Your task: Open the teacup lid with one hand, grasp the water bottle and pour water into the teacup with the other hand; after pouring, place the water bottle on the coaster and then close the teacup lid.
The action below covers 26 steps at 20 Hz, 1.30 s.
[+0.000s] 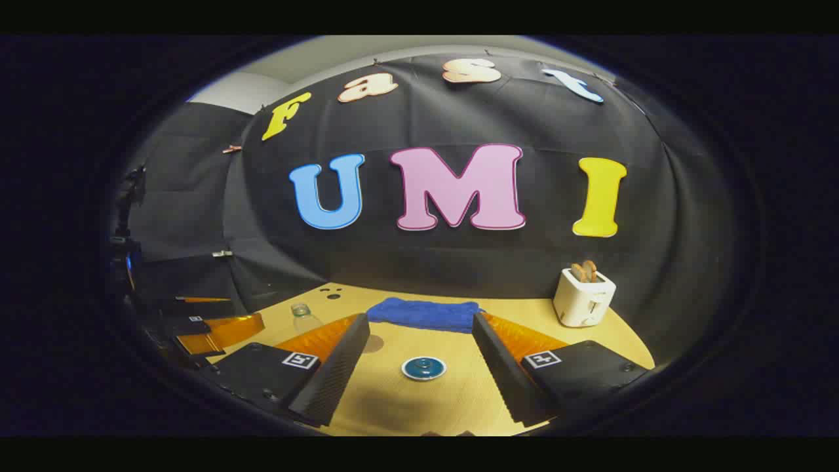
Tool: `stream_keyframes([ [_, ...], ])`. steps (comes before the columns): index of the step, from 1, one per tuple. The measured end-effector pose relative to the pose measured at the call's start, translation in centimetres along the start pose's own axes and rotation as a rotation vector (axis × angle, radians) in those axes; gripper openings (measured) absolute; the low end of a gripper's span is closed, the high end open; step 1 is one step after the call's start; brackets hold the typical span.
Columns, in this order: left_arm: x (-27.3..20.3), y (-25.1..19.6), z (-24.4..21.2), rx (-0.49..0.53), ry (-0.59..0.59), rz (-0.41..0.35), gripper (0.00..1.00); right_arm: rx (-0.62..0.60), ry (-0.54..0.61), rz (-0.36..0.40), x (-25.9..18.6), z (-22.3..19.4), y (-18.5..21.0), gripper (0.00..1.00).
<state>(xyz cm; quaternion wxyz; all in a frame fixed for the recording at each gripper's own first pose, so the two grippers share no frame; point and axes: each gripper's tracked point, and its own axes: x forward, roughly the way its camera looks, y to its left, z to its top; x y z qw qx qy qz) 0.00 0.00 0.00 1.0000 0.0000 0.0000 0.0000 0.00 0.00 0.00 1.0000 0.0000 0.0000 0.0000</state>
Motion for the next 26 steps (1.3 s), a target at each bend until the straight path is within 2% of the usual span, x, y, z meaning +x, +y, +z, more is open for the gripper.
stream_keyframes([
  [8, 1.6, 0.1, -1.6, -0.001, 0.037, 0.005, 0.96, -0.003, 0.052, 0.029, 3.2, -2.5, 0.9, 0.98],
  [16, 3.0, 0.9, -2.9, -0.012, 0.053, 0.034, 0.96, -0.016, 0.090, 0.023, 5.0, -4.6, 0.3, 0.98],
  [21, 4.1, 1.5, -4.7, -0.010, 0.066, 0.045, 0.96, -0.018, 0.127, 0.002, 6.7, -7.9, -0.5, 0.98],
  [26, 4.7, 2.3, -9.0, -0.006, 0.106, 0.064, 0.96, -0.019, 0.135, -0.013, 10.5, -11.9, -1.0, 0.98],
])
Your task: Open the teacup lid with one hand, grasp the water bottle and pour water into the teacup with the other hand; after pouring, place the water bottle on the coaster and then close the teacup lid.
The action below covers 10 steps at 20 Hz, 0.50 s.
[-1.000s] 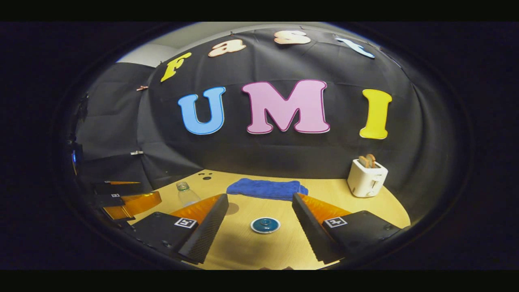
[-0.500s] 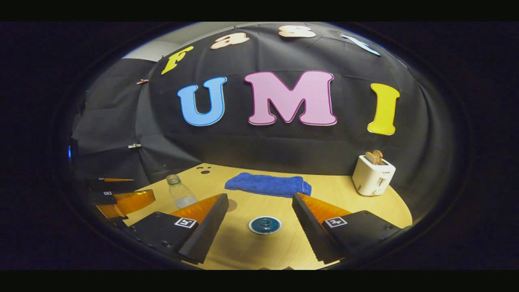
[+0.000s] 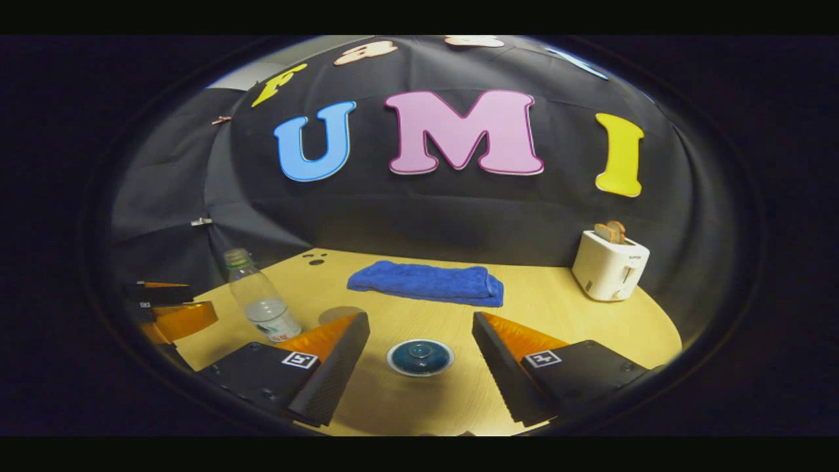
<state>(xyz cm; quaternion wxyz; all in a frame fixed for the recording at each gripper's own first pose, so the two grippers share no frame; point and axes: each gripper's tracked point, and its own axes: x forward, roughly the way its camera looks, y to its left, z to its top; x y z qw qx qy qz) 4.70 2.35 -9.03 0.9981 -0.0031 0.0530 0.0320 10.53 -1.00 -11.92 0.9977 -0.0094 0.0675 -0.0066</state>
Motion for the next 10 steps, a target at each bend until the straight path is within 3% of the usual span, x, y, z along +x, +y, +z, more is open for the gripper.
stream_keyframes([
  [4, 1.2, -0.4, -3.6, -0.030, 0.058, -0.025, 0.96, 0.006, -0.001, -0.021, 2.8, -2.5, -0.7, 0.98],
  [10, 3.2, 0.6, -5.0, -0.048, 0.059, -0.002, 0.96, -0.005, 0.016, -0.013, 4.7, -5.4, -0.4, 0.98],
])
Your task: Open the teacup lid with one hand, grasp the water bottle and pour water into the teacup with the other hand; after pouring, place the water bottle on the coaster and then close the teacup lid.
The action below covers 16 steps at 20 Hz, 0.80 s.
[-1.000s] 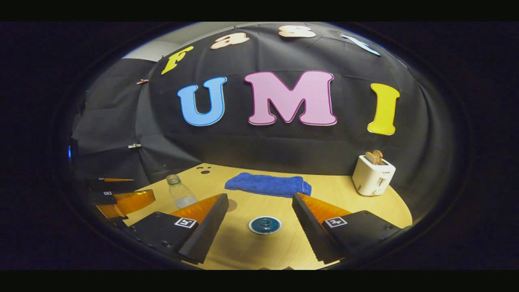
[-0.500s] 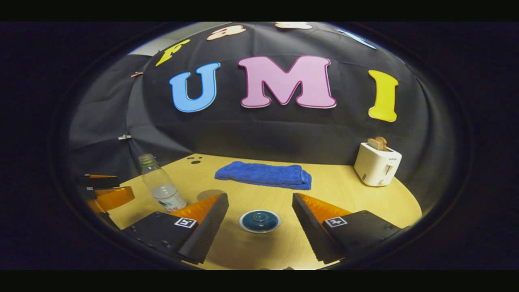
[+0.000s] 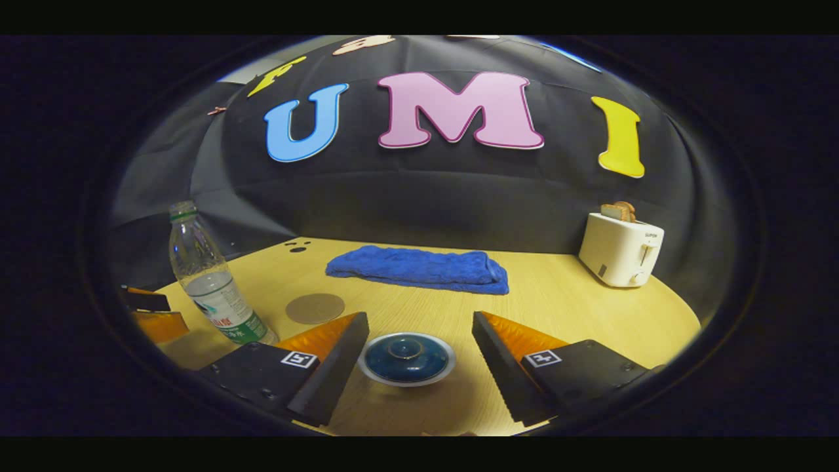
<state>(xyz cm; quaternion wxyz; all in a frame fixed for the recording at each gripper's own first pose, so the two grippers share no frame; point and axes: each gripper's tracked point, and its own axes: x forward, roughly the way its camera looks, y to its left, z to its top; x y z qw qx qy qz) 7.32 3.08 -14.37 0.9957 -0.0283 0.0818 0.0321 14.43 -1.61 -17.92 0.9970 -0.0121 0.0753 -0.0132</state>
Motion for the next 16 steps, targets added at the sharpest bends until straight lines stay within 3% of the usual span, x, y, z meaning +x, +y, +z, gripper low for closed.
stream_keyframes([
  [5, 0.1, 1.1, -0.3, -0.039, 0.004, 0.028, 0.96, -0.028, -0.004, 0.025, 0.4, -1.0, 0.7, 0.96],
  [6, 0.1, 1.3, -0.7, -0.042, 0.011, 0.032, 0.96, -0.027, -0.003, 0.031, 0.6, -1.1, 0.8, 0.92],
  [7, 0.2, 1.4, -0.8, -0.048, 0.020, 0.034, 0.96, -0.027, 0.001, 0.036, 0.7, -1.2, 0.9, 0.79],
  [8, 0.3, 1.3, -0.9, -0.058, 0.024, 0.032, 0.96, -0.031, 0.006, 0.036, 0.7, -1.6, 1.0, 0.78],
  [10, 0.3, 1.4, -0.8, -0.068, 0.025, 0.031, 0.96, -0.031, 0.002, 0.042, 0.7, -1.5, 1.2, 0.67],
  [12, 0.5, 1.4, -0.6, -0.064, 0.021, 0.033, 0.96, -0.034, -0.003, 0.044, 0.9, -1.3, 1.2, 0.65],
  [16, 0.3, 1.4, -0.6, -0.058, 0.021, 0.029, 0.96, -0.039, 0.006, 0.059, 0.9, -1.0, 1.1, 0.45],
])
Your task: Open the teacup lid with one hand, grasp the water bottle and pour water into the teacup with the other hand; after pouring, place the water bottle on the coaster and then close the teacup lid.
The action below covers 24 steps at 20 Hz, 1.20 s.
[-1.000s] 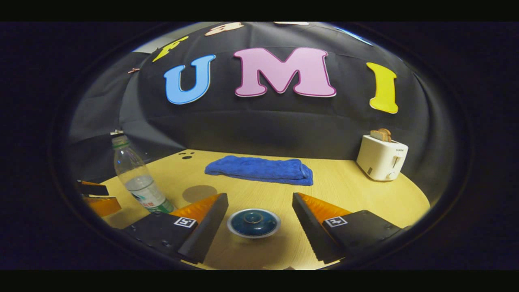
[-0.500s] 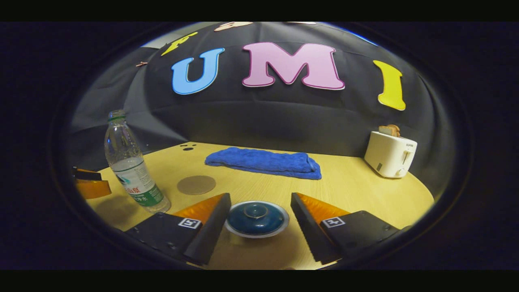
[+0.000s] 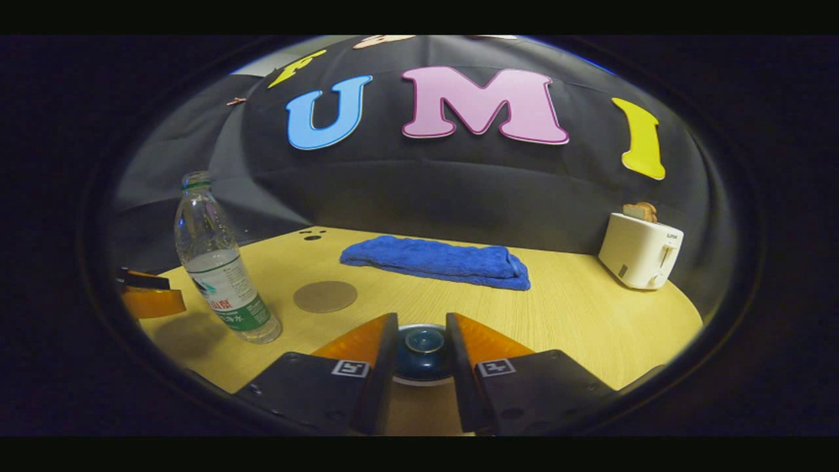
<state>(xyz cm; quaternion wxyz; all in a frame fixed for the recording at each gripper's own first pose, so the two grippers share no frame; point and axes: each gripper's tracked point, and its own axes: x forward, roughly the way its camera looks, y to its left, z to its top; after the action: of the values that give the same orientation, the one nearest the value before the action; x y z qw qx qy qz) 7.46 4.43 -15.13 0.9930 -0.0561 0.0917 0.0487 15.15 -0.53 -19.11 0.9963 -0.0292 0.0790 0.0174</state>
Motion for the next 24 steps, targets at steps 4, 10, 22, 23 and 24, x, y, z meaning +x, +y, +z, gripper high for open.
stream_keyframes([
  [4, -0.1, 0.2, -0.4, 0.010, 0.002, 0.002, 0.96, 0.032, 0.019, 0.027, 0.1, 0.1, 0.0, 0.32],
  [10, 0.2, 0.0, -0.3, 0.021, -0.008, -0.010, 0.96, -0.001, 0.033, 0.061, -0.2, 0.6, 0.5, 0.27],
  [22, 5.4, -4.5, 1.9, 0.162, -0.096, -0.120, 0.96, 0.013, -0.053, 0.021, -4.3, 5.9, -3.2, 0.28],
  [23, 6.0, -4.7, 2.2, 0.164, -0.105, -0.125, 0.96, 0.009, -0.048, 0.008, -4.7, 5.8, -3.9, 0.28],
  [24, 6.5, -4.8, 2.2, 0.165, -0.106, -0.128, 0.96, 0.011, -0.048, -0.005, -5.3, 5.6, -4.6, 0.32],
])
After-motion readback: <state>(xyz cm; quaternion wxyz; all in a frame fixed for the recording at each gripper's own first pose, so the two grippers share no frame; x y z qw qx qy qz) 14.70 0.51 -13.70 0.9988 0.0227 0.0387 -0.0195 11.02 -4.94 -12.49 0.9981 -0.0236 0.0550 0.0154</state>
